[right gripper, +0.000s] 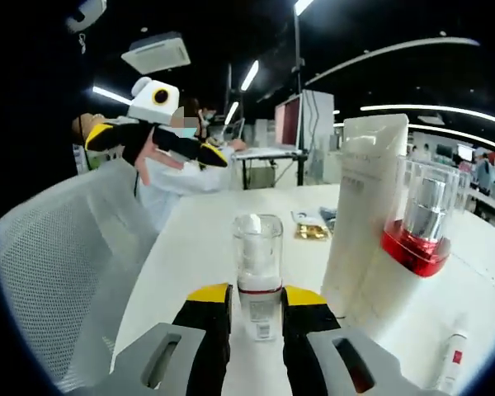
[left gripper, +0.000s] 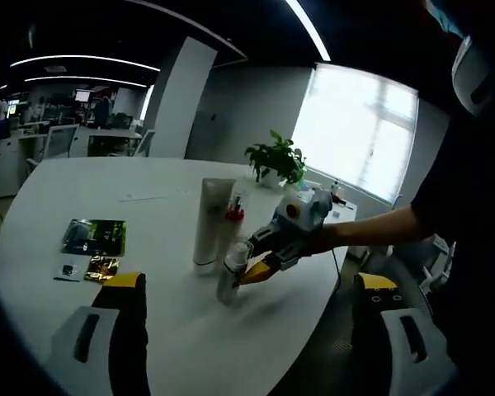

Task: Arrange the skincare products in the storage area until every visible bottle or jar stands upright without overlapping.

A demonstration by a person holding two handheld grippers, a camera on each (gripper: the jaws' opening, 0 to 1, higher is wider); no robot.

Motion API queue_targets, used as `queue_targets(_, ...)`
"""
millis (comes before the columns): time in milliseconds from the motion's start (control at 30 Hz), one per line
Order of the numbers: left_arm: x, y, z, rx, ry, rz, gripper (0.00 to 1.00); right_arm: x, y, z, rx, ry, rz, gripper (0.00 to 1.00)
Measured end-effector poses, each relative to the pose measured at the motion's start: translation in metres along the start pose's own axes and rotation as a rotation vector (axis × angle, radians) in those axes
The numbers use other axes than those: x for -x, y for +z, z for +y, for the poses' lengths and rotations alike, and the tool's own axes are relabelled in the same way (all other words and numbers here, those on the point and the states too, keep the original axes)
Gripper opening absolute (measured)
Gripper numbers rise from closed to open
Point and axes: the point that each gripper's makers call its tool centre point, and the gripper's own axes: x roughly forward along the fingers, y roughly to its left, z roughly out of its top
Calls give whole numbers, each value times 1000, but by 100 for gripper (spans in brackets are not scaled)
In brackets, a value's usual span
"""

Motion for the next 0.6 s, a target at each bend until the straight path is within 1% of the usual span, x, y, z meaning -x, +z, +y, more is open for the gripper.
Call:
queue_targets(100,0,0,0,5,1,5,97,-2,-16,-2,-33,-31,36,17)
queue_targets(167,0,1,0,7,1,7,96,-2,-20,-4,-40,-52,42,15)
queue_targets(333,1,2,0,11,0,17,96,-1,-29,-6,-62,-95,58,14)
queue_targets(467,1,4,0,13,-4,21,96,-1,-37,-8,-64,-99,85,12)
queue_targets(600,-1,4,1,15,-5,22,96,-1,-36,-11,-62,-104,87,11)
